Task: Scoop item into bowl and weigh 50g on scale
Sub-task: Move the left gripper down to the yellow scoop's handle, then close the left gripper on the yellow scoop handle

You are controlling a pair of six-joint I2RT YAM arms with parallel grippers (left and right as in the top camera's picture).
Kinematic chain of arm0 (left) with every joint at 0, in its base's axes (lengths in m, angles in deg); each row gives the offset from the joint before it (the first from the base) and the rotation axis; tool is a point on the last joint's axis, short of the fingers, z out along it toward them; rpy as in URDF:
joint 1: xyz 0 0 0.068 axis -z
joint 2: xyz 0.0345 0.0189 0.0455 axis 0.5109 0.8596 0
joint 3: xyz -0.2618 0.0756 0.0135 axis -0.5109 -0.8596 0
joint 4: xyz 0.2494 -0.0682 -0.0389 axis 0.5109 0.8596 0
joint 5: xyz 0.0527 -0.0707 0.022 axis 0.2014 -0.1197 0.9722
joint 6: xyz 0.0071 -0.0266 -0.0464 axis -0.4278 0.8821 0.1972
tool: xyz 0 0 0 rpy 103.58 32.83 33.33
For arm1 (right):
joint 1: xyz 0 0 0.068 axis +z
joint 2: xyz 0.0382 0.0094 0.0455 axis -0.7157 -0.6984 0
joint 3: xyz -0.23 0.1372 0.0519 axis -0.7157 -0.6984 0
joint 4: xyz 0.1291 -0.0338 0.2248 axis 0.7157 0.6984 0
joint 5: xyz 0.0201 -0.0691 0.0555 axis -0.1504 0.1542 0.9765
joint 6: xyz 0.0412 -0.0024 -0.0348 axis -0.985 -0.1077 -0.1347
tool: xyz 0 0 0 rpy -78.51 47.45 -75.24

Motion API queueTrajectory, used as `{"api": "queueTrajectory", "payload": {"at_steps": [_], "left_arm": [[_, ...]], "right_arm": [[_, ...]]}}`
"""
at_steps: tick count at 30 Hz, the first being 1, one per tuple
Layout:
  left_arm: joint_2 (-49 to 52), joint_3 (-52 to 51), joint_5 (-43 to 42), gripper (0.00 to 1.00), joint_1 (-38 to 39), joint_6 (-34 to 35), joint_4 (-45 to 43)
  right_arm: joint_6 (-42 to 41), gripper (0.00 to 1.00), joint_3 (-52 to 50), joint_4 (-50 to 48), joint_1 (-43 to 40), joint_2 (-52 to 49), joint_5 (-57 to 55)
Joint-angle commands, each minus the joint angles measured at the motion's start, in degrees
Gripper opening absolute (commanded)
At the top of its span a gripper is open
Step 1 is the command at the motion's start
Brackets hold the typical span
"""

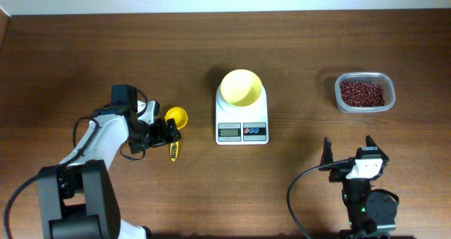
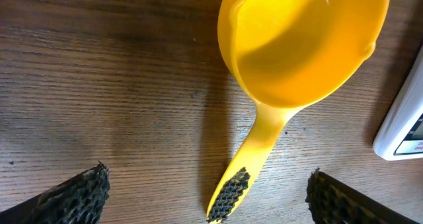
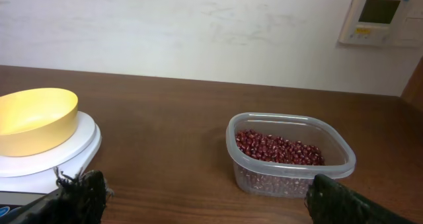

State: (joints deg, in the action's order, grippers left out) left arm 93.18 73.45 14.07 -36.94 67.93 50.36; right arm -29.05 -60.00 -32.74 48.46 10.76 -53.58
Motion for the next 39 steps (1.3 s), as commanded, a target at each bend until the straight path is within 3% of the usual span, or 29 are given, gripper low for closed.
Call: {"api": "queueTrajectory", "payload": {"at_steps": [1,16,20,26,35,39], "left_arm": [[0.5,-0.5,0.3,0.99,0.2,-1.1,0.0],[0.5,-0.5,-3.3,1.0,0.3,-1.1,-1.5],[0.5,-0.5,-4.1,0.99,4.0,-2.4,-4.7],[0.6,-0.5,1.4,0.97,7.1,-2.4,-5.7],[7.5,-0.5,-3.1,0.96,7.3,-2.4,-6.1],[7.5,-0.5,-3.1,0.84,7.3,-2.4,-4.5]], "right_arm": [[-0.4,0.99,-0.3,0.5,-0.3,0.4,-0.1],[-0.4,0.99,-0.3,0.5,-0.3,0.4,-0.1],[-0.4,0.99,-0.3,0.5,-0.3,0.4,-0.1],[-0.4,0.99,-0.3,0.5,-0.3,0.4,-0.1],[-0.4,0.99,-0.3,0.5,-0.3,0.4,-0.1],[-0.4,0.99,-0.3,0.5,-0.3,0.4,-0.1]]}}
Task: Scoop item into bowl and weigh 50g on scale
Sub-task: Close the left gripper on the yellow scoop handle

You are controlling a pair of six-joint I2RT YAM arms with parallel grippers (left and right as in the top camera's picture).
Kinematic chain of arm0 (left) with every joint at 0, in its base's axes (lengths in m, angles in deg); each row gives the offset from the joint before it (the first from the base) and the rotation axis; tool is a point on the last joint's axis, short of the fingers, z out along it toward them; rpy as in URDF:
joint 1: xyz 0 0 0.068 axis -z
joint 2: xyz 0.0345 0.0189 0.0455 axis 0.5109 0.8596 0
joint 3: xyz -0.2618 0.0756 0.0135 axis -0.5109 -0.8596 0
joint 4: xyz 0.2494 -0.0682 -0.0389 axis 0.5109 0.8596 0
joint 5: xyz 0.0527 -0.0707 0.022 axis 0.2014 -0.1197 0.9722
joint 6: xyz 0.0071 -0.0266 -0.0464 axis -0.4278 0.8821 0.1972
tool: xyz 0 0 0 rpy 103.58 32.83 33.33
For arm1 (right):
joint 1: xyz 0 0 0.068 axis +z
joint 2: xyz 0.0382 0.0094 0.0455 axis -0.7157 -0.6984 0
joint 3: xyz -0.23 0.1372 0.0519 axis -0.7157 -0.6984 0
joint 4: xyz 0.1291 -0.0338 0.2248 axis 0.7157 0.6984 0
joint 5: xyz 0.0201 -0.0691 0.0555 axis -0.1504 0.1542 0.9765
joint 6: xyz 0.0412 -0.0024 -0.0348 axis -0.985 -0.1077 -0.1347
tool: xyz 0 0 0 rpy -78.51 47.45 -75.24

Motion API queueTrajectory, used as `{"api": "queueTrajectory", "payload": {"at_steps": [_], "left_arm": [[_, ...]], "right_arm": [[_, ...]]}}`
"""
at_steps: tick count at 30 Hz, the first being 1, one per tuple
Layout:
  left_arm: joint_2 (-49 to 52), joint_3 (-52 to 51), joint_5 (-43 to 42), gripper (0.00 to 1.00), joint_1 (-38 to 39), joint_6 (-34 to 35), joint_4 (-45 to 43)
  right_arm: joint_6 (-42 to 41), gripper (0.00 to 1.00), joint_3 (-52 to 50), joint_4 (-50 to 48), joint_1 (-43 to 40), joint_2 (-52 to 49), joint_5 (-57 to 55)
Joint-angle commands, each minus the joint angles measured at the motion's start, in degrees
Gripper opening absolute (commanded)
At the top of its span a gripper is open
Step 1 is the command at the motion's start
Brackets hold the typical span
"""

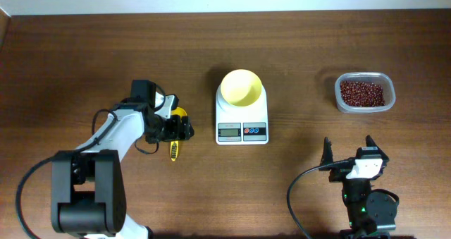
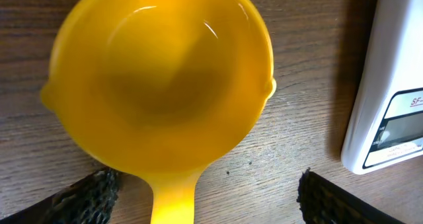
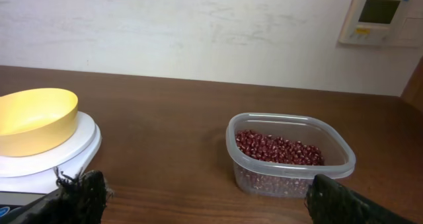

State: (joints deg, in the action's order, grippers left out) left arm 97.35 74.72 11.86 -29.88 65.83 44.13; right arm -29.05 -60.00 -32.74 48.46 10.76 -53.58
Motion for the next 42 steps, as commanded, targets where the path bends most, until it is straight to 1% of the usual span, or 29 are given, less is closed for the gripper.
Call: {"api": "queueTrajectory", "payload": {"at_steps": [1,7,10,11,14,15,16,17,23,25,26,27,29,35,36,37,38,39,40,42], "left_arm": [[3.3,-1.7,-0.9,0.84,0.2,-0.3,2.3],[3.3,-1.7,-0.9,0.84,0.2,-0.3,3.6],[3.3,-1.7,-0.8,0.7,0.2,-0.3,3.4],[3.3,-1.7,-0.8,0.67,0.2,-0.3,3.4],[3.3,-1.7,-0.2,0.65,0.2,-0.3,3.4],[3.3,-1.7,-0.2,0.63,0.2,-0.3,3.4],[3.3,-1.7,-0.2,0.63,0.2,-0.3,3.4],[3.3,-1.7,-0.2,0.66,0.2,-0.3,3.4],[3.3,-1.7,-0.2,0.65,0.2,-0.3,3.4],[3.3,-1.7,-0.2,0.59,0.2,-0.3,3.3],[3.3,-1.7,-0.2,0.53,0.2,-0.3,3.3],[3.3,-1.7,-0.2,0.52,0.2,-0.3,3.4],[3.3,-1.7,-0.2,0.4,0.2,-0.3,3.4],[3.3,-1.7,-0.2,0.38,0.2,-0.3,3.2],[3.3,-1.7,-0.2,0.4,0.2,-0.3,3.1],[3.3,-1.7,-0.2,0.49,0.2,-0.3,2.9],[3.3,-1.7,-0.2,0.52,0.2,-0.3,2.3],[3.3,-1.7,-0.2,0.54,0.2,0.2,1.8],[3.3,-1.7,-0.2,0.54,0.2,1.4,1.4],[3.3,-1.7,0.1,0.53,0.2,1.5,1.1]], "right_arm": [[-0.4,0.99,-0.3,0.5,-0.3,0.4,-0.1],[-0.4,0.99,-0.3,0.5,-0.3,0.2,0.0],[-0.4,0.99,-0.3,0.5,-0.3,0.2,0.0],[-0.4,0.99,-0.3,0.5,-0.3,0.2,-0.1],[-0.4,0.99,-0.3,0.5,-0.3,0.2,0.0],[-0.4,0.99,-0.3,0.5,-0.3,0.2,0.0],[-0.4,0.99,-0.3,0.5,-0.3,0.2,0.0],[-0.4,0.99,-0.3,0.5,-0.3,0.2,0.0],[-0.4,0.99,-0.3,0.5,-0.3,0.2,0.0],[-0.4,0.99,-0.3,0.5,-0.3,0.2,0.0],[-0.4,0.99,-0.3,0.5,-0.3,0.2,0.0],[-0.4,0.99,-0.3,0.5,-0.3,0.2,-0.1],[-0.4,0.99,-0.3,0.5,-0.3,0.2,-0.1],[-0.4,0.99,-0.3,0.5,-0.3,0.2,0.0],[-0.4,0.99,-0.3,0.5,-0.3,0.2,0.0],[-0.4,0.99,-0.3,0.4,-0.3,0.2,0.0],[-0.4,0.99,-0.3,0.5,-0.3,0.2,0.0],[-0.4,0.99,-0.3,0.5,-0.3,0.2,-0.1],[-0.4,0.99,-0.3,0.5,-0.3,0.2,0.0],[-0.4,0.99,-0.3,0.5,-0.3,0.2,0.0]]}}
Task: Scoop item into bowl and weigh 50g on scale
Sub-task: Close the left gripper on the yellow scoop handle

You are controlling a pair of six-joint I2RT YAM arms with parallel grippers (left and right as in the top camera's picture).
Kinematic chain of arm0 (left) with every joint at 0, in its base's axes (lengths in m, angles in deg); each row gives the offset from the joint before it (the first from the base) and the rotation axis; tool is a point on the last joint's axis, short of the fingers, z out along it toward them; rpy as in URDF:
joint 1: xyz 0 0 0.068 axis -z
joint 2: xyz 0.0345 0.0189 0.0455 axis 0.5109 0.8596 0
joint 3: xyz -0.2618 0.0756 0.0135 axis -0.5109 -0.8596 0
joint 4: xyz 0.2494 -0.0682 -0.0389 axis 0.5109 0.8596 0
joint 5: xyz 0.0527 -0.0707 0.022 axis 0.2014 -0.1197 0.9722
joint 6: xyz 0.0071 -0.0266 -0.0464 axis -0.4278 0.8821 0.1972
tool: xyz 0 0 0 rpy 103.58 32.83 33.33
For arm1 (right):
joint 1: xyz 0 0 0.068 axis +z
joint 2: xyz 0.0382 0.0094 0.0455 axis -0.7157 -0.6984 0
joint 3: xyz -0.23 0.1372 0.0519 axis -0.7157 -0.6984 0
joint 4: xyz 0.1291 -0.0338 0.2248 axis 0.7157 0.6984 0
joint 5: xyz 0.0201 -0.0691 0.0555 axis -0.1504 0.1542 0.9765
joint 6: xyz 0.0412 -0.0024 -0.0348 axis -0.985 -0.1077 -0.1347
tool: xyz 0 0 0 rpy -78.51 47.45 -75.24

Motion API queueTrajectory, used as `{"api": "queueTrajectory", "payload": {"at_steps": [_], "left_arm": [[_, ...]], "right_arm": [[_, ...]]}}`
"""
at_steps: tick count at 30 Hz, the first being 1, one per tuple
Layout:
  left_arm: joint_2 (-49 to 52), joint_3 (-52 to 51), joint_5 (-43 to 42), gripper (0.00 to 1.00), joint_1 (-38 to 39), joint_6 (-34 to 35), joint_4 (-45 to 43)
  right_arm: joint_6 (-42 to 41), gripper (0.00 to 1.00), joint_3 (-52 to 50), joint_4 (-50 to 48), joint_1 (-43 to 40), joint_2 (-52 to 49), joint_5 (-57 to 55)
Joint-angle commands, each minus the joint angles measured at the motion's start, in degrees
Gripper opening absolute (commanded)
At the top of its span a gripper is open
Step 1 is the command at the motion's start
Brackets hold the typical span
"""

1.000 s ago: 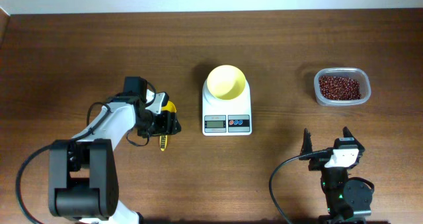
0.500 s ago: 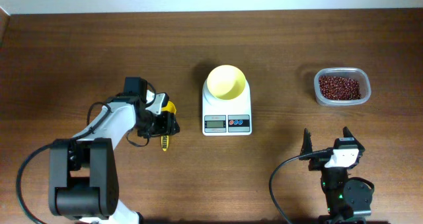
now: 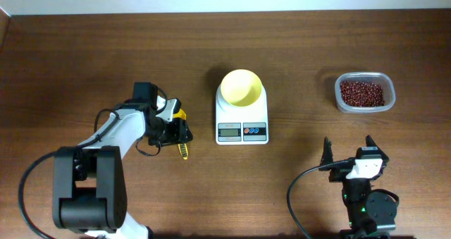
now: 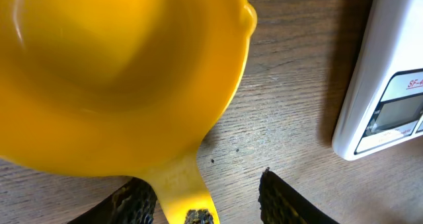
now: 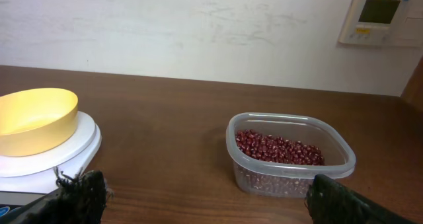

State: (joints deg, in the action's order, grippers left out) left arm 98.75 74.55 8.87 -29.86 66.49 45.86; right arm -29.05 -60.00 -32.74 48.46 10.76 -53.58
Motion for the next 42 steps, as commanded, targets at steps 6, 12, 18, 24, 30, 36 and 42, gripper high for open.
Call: {"api": "queueTrajectory", "payload": {"at_steps": [6,12,18,24,30,36,42], "left_arm": [[1.9,-1.6,6.5,0.47,0.2,2.5,-1.0],[1.9,-1.6,10.1,0.41,0.2,7.2,-2.9],[1.9,-1.6,10.1,0.28,0.2,7.2,-3.1],[1.9,-1.6,8.5,0.27,0.2,7.2,-1.9],[1.9,-1.6,8.1,0.15,0.2,7.2,-1.0],[1.8,-1.0,5.3,0.08,0.2,7.1,1.5],[0.5,1.9,2.4,0.0,0.2,7.1,4.2]], "right_arm": [[-0.4,0.99,-0.3,0.5,-0.3,0.2,0.0],[-0.4,0.99,-0.3,0.5,-0.3,0.2,0.0],[-0.4,0.99,-0.3,0.5,-0.3,0.2,0.0],[-0.4,0.99,-0.3,0.5,-0.3,0.2,-0.1],[-0.4,0.99,-0.3,0.4,-0.3,0.2,-0.1],[-0.4,0.99,-0.3,0.5,-0.3,0.2,0.0],[-0.4,0.99,-0.3,0.5,-0.3,0.2,0.0]]}}
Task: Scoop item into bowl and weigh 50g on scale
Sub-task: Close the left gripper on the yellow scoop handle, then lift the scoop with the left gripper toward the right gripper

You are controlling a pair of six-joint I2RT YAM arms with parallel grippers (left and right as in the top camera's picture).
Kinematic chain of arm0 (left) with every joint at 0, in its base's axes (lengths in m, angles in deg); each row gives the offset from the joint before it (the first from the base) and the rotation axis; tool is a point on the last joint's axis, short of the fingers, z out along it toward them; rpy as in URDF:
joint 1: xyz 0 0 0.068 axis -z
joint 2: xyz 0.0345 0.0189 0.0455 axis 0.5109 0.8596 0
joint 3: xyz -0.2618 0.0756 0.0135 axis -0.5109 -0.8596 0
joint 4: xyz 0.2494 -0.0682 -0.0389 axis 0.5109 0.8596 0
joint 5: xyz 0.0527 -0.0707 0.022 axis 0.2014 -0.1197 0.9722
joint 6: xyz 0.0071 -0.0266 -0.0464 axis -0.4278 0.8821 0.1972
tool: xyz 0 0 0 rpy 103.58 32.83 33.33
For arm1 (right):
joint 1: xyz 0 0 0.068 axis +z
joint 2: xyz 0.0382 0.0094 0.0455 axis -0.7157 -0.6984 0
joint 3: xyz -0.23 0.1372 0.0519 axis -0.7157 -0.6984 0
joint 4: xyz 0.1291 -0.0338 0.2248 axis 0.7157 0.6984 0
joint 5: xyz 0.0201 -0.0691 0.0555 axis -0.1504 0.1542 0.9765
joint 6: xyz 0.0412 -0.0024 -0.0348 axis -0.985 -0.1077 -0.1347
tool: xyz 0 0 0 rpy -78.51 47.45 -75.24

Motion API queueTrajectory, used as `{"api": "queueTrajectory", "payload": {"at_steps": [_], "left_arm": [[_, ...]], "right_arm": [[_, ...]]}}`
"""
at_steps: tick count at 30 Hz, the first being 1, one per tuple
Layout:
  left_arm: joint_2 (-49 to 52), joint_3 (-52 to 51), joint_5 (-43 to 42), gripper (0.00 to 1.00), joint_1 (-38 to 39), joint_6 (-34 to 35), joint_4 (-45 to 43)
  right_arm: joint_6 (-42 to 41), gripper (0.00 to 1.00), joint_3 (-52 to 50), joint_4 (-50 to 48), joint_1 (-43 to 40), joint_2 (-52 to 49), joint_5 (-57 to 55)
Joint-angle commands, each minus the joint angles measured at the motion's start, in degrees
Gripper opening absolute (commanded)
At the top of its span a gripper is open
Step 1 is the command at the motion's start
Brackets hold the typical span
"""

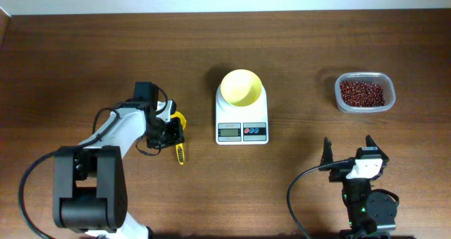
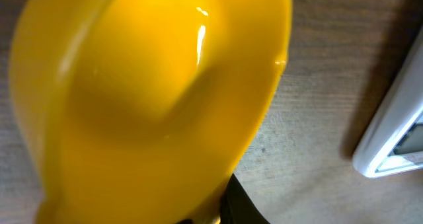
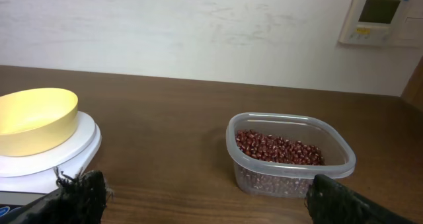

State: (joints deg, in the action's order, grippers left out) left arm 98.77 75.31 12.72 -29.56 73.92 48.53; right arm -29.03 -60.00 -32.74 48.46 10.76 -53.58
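A yellow scoop [image 2: 152, 98] fills the left wrist view, tipped up close to the camera. My left gripper [image 1: 171, 132] is shut on its handle; only one dark finger [image 2: 241, 203] shows beside it. From above, the scoop's handle tip [image 1: 180, 154] pokes out below the gripper. A yellow bowl [image 1: 242, 86] sits on the white scale [image 1: 242, 131]. A clear tub of red beans [image 1: 364, 92] stands at the far right. My right gripper [image 3: 208, 197] rests open near the front edge, facing the tub [image 3: 291, 154].
The scale's edge [image 2: 396, 145] lies just right of the scoop. In the right wrist view the bowl [image 3: 33, 118] on the scale [image 3: 49, 161] is at the left. A wall with a thermostat panel [image 3: 378, 16] stands behind the table.
My left gripper has gone from narrowed around the scoop's handle to shut on it. The scoop now sits tilted and closer to the wrist camera. The right arm has not moved.
My left gripper stood wide open left of the scoop lying by the scale. Then it was over the scoop with the fingers either side of the neck, then narrowed on the handle. Now it grips the handle with the scoop tipped up. The right gripper stayed open.
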Motion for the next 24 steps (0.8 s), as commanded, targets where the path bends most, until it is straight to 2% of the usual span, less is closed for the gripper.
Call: {"api": "queueTrajectory", "payload": {"at_steps": [1,12,15,18,20,22,24], "left_arm": [[-0.8,1.6,-3.0,0.0,-0.1,-0.3,1.8],[-20.0,1.6,-8.2,0.0,-0.1,1.3,2.7],[-23.7,1.7,-10.4,0.0,-0.1,6.2,1.7],[-26.2,1.7,-24.6,0.0,-0.1,6.2,-4.2],[-26.4,1.7,-39.6,0.0,-0.1,6.2,-11.3],[-26.4,1.7,-48.1,0.0,-0.1,9.7,-16.3],[-26.4,1.7,-52.0,0.0,-0.1,14.6,-19.5]], "right_arm": [[-0.4,0.99,-0.3,0.5,-0.3,0.2,0.0],[-0.4,0.99,-0.3,0.5,-0.3,0.2,0.0],[-0.4,0.99,-0.3,0.4,-0.3,0.2,-0.1],[-0.4,0.99,-0.3,0.5,-0.3,0.2,0.0],[-0.4,0.99,-0.3,0.5,-0.3,0.2,0.0],[-0.4,0.99,-0.3,0.5,-0.3,0.2,0.0],[-0.4,0.99,-0.3,0.5,-0.3,0.2,-0.1]]}}
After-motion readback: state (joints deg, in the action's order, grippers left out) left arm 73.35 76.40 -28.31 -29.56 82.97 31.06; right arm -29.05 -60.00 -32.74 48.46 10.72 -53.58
